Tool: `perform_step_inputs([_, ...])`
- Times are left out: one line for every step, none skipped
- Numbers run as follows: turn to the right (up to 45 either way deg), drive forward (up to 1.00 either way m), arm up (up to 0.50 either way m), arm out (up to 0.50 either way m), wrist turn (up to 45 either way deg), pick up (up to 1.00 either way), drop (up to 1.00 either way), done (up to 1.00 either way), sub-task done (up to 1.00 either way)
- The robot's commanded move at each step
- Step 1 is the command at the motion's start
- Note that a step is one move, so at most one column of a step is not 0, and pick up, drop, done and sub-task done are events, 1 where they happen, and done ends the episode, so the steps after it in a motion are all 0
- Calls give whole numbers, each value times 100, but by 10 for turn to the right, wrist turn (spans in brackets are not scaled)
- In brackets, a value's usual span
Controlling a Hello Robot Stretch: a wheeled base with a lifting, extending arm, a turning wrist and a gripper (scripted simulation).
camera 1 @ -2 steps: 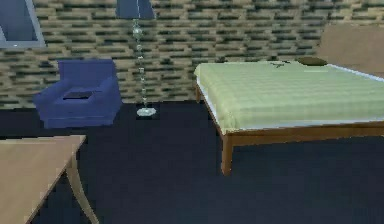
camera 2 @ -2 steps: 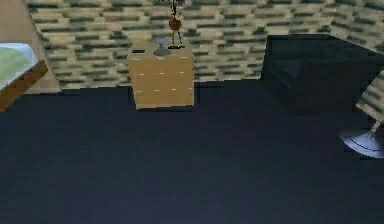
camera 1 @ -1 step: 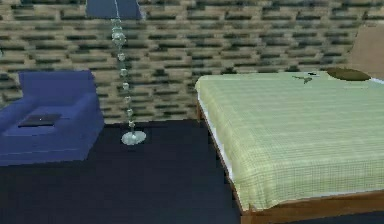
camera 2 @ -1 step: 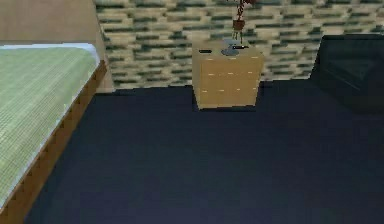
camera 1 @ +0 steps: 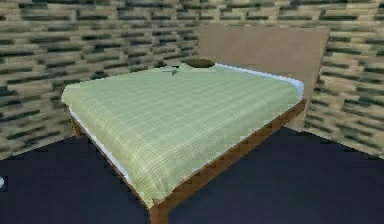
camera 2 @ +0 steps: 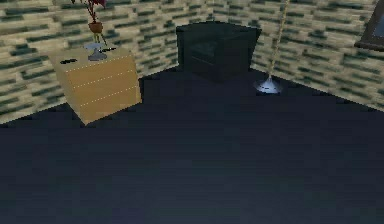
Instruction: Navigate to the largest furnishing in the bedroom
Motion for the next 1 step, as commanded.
perform_step_inputs([0, 0, 0, 0, 0, 0, 0, 100, 0])
